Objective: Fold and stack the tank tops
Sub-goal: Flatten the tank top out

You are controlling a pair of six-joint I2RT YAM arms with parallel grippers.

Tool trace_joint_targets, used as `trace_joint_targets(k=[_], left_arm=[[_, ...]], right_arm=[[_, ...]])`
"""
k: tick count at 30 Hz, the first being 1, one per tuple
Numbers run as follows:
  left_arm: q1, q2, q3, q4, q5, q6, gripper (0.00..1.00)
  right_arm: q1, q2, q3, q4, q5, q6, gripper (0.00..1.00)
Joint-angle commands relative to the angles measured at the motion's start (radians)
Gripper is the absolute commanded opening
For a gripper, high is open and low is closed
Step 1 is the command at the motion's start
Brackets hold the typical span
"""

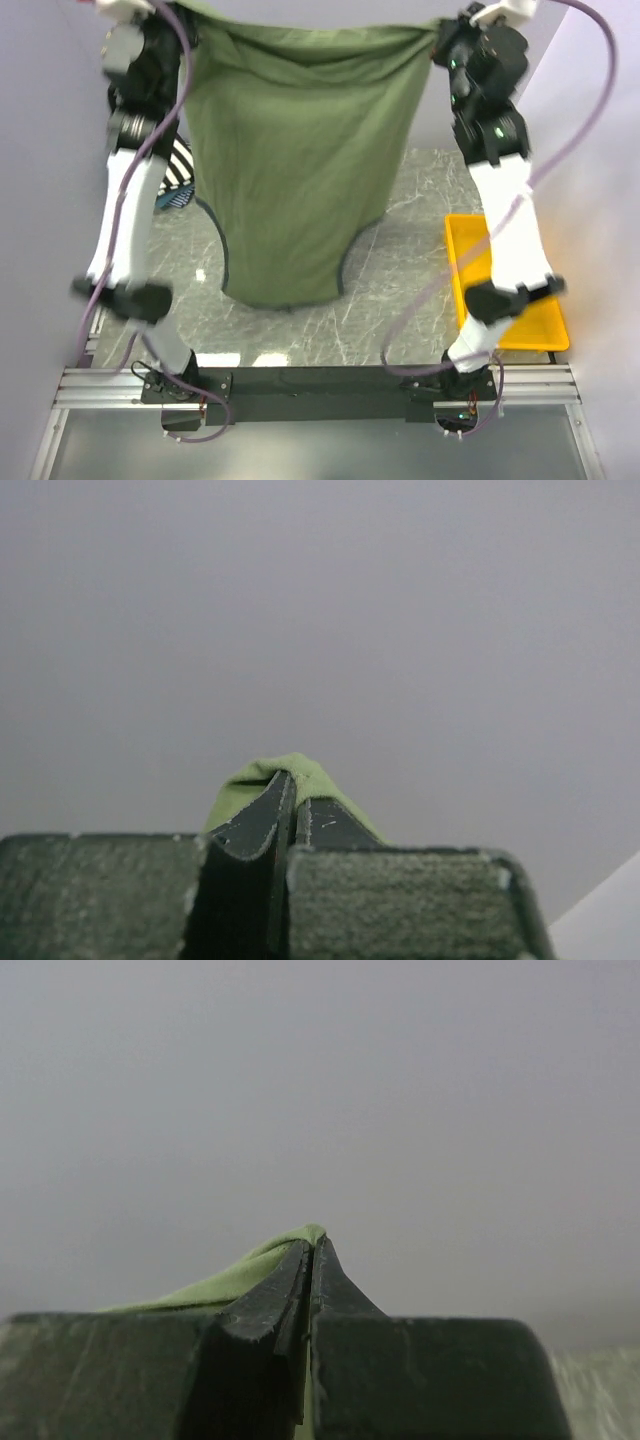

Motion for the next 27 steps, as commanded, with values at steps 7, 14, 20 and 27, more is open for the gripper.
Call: trace_joint_targets(k=[7,14,20,27], left_arm=[[0.19,0.319,0.302,0.431,0.352,-0.249,0.01],[0.31,0.374,0.333,0.574,0.397,-0.364,0.01],[0.324,0.307,0.075,0.628,0.493,-0.425,0.01],[0.316,0.006,-0.783,0.907,0.587,-0.627,0.01]], right_arm=[[-0.131,0.2,0.164,0.524,-0.154,0.072,0.0],[-0.153,0.194,0.121,0.64,-0.157,0.064,0.0],[-0.167,0.122,-0.068,0.626,-0.175,0.113,0.0],[-0.167,-0.18,-0.773,0.605,-0.244,0.272,0.0]])
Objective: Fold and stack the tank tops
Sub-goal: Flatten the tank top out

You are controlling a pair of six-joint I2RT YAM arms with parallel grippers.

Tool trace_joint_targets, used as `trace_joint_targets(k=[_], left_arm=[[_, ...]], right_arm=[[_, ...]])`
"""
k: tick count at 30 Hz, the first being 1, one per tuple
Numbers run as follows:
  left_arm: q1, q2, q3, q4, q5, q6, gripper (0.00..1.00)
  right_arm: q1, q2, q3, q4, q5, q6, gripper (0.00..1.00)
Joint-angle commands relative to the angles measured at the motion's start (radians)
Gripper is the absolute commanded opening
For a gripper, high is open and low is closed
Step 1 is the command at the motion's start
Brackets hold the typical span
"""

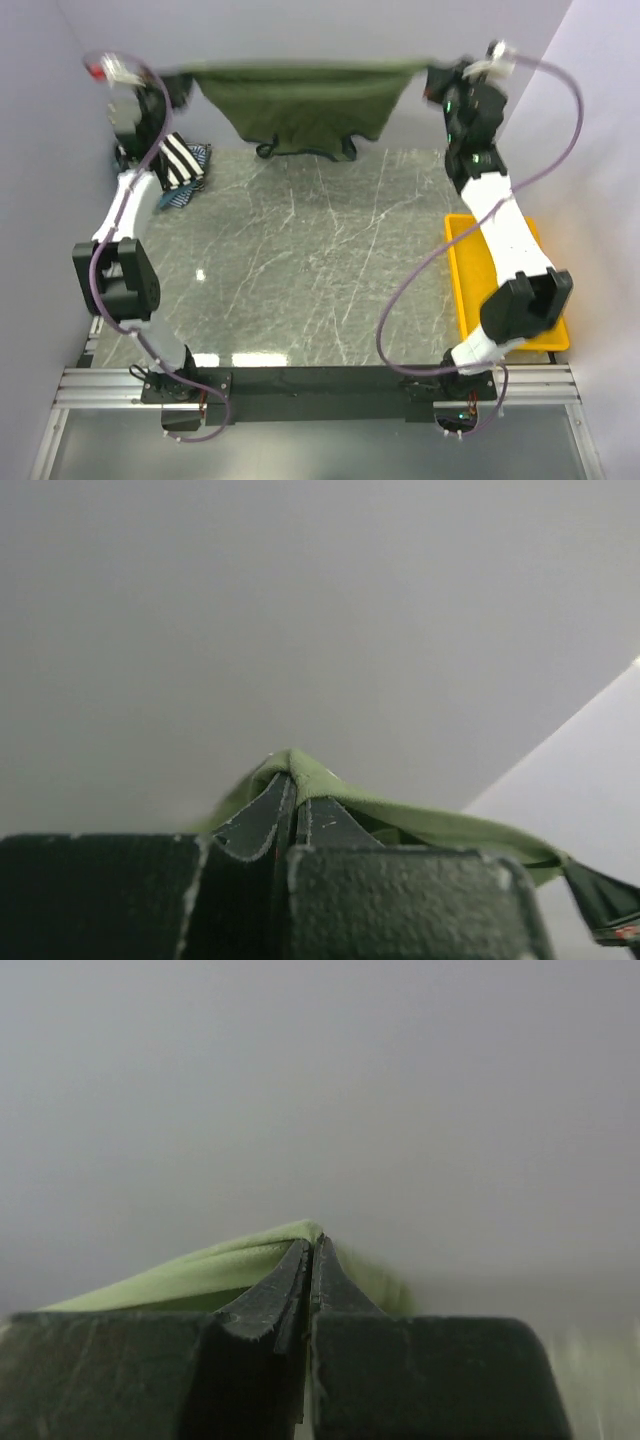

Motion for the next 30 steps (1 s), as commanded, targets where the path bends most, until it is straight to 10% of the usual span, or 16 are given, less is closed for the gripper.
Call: trace_joint_targets(k=[1,14,30], left_arm=[[-0.007,-0.158,-0.371,0.165,0.028,-0.12,0.01],[-0.169,-0.767,-1.178,-0.536,-0.153,-0.062,0.01],[-0.213,-0.893,-1.228,-1.11,-0.173,0.018,0.01]], right_arm=[[-0.018,-0.18,-0.276,-0.01,-0.023,0.125,0.0],[0.011,-0.508,-1.056,-0.467,-0.178,0.305,0.0],[0.025,-0.607,-1.225,-0.799,-0.175,0.261,0.0]])
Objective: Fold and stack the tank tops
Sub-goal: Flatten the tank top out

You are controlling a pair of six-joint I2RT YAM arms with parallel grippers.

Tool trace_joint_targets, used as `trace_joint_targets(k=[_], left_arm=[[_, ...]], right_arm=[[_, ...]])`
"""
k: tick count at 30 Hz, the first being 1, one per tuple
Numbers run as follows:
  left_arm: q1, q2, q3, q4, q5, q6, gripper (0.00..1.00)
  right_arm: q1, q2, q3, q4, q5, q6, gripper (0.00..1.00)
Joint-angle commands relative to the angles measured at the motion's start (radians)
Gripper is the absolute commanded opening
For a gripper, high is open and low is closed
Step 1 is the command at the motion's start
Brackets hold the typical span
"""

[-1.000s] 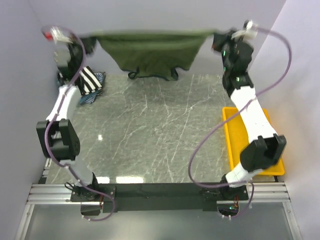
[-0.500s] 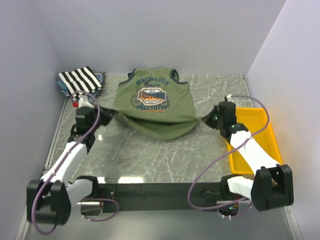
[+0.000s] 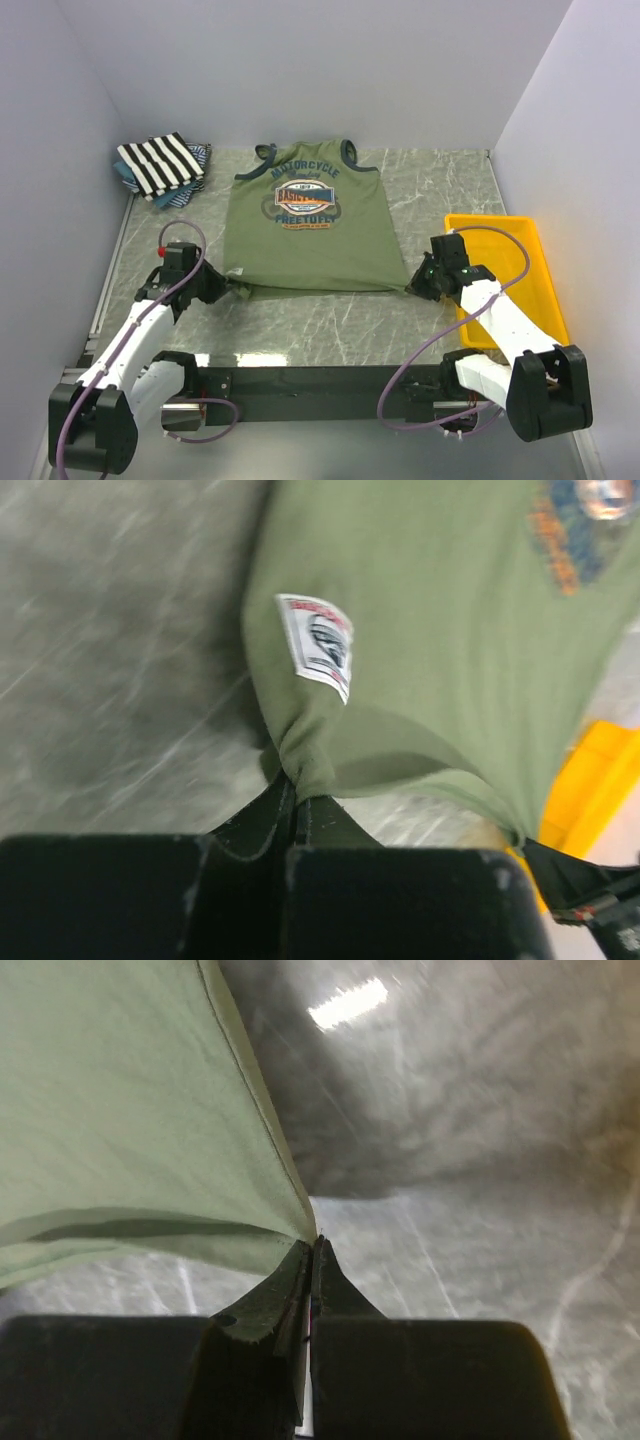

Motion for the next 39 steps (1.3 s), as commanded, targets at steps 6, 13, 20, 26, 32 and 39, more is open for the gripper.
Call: trace_joint_targets(k=[6,13,20,26,32,39], left_arm=[[0.032,0.013,0.1,-0.156,-0.022,0.106,0.01],[0.106,0.093,0.176,-0.155,0.024,0.184,0.01],[0.115,0.15,0.166,-0.148,0.108,0.205,0.01],[0.113,0.132,0.126,-0.161,0.165,0.184,0.01],[0.113,0.141,0.118,-0.124,0.193,0.19,0.33],[0.115,0.095,0.121,-0.125,0.217,0.187,0.49]], right_arm=[[-0.015,-0.013,0.095,-0.166,0.093,-0.046,0.0],[-0.05,0.065,0.245,-0.206,0.139,-0.081,0.01],[-0.075,0.079,0.195,-0.184,0.155,-0.075,0.02],[-0.092,0.051,0.155,-0.199,0.152,-0.072,0.2],[-0.09,0.035,0.147,-0.172,0.119,-0.065,0.41],[-0.083,-0.016,0.02,-0.12,0.101,-0.019,0.42]])
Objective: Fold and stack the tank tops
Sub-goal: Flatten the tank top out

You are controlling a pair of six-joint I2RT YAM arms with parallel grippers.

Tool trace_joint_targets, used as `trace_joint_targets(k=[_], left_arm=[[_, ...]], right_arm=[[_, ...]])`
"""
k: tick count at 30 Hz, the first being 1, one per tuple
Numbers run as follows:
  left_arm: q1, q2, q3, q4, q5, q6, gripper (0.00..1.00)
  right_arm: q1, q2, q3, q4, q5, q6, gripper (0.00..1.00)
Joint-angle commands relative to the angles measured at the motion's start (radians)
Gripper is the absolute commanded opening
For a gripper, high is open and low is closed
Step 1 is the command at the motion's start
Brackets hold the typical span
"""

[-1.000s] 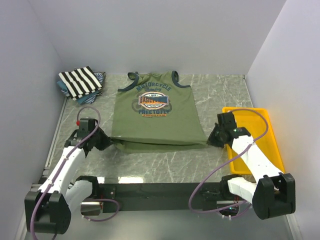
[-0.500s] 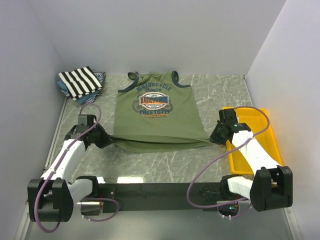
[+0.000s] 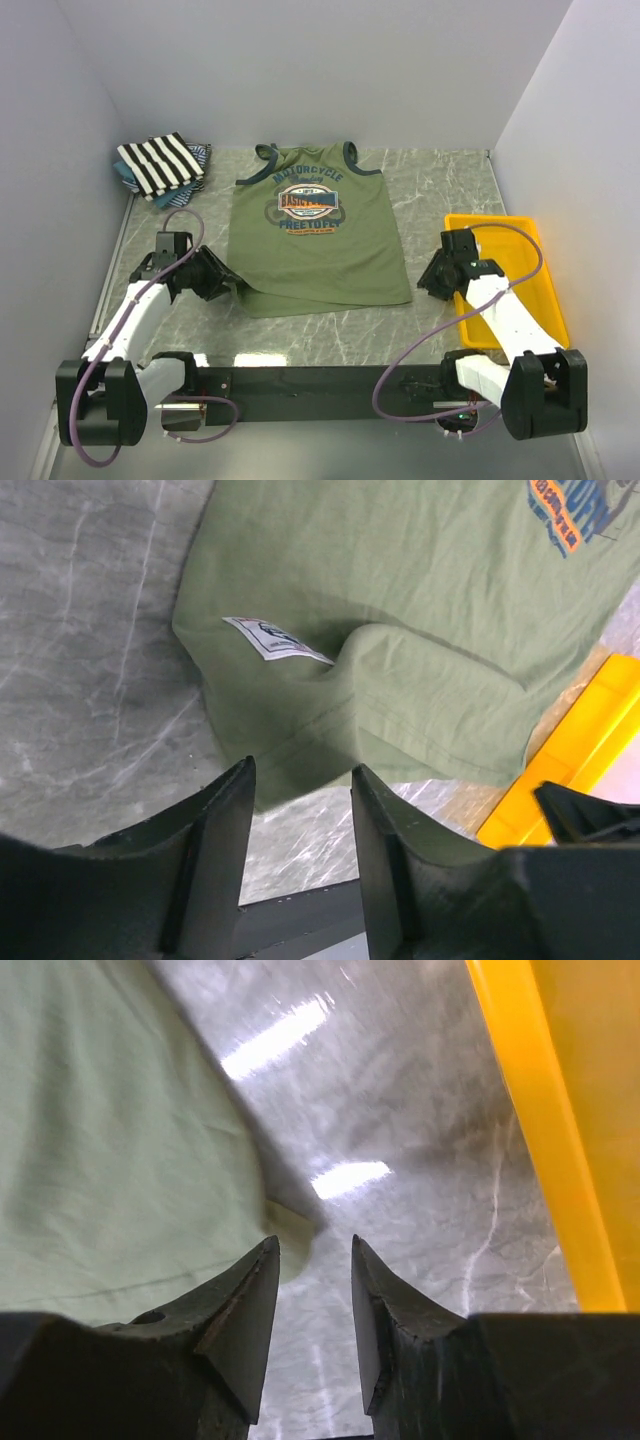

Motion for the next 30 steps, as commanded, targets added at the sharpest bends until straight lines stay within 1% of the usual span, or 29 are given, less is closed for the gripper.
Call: trace_joint_targets(k=[1,2,6,8,9,12,13,16,20,23,26,28,30], left_arm=[[0.004,-0.061,0.006,-0.016,-0.004,0.003,0.49],[0.006,-0.07,0.009,-0.028,-0.015,-0.008,0.49],[0.004,-0.122,0.006,-0.076,-0.039,-0.037,0.34],[0.004,-0.135,0.009,-0.102,-0.051,-0.045,0.29],[0.006,-0.139,0.013,-0.107,-0.055,-0.045,0.29],[0.004,-0.145,0.019,-0.122,-0.073,-0.039,0.29],[0.004,-0.144,0.018,-0.122,-0.076,-0.037,0.29],[0.006,-0.139,0.006,-0.123,-0.069,-0.037,0.31],[-0.005,-0.148,-0.011,-0.145,-0.085,-0.043,0.42],[-0.011,-0.153,-0.011,-0.177,-0.121,-0.048,0.46],[-0.017,-0.145,-0.037,-0.173,-0.141,-0.063,0.45],[-0.019,-0.127,-0.045,-0.159,-0.145,-0.08,0.39],[-0.036,-0.086,-0.039,-0.16,-0.168,-0.095,0.38]], right_arm=[[0.007,-0.021,-0.084,0.066,-0.031,0.041,0.42],[0.013,-0.012,-0.1,0.078,-0.035,0.06,0.41],[0.041,-0.012,-0.136,0.152,-0.022,0.091,0.39],[0.049,-0.027,-0.137,0.164,-0.013,0.098,0.4],[0.055,-0.034,-0.134,0.167,-0.012,0.098,0.4],[0.114,-0.067,-0.11,0.15,0.088,0.1,0.4],[0.162,-0.083,-0.102,0.14,0.108,0.101,0.4],[0.242,-0.054,-0.069,0.11,0.194,0.11,0.41],[0.256,0.009,-0.081,0.127,0.203,0.118,0.42],[0.256,0.028,-0.09,0.152,0.202,0.12,0.43],[0.256,0.052,-0.079,0.155,0.211,0.112,0.43],[0.254,0.072,-0.075,0.161,0.209,0.103,0.43],[0.256,0.084,-0.072,0.167,0.209,0.098,0.43]])
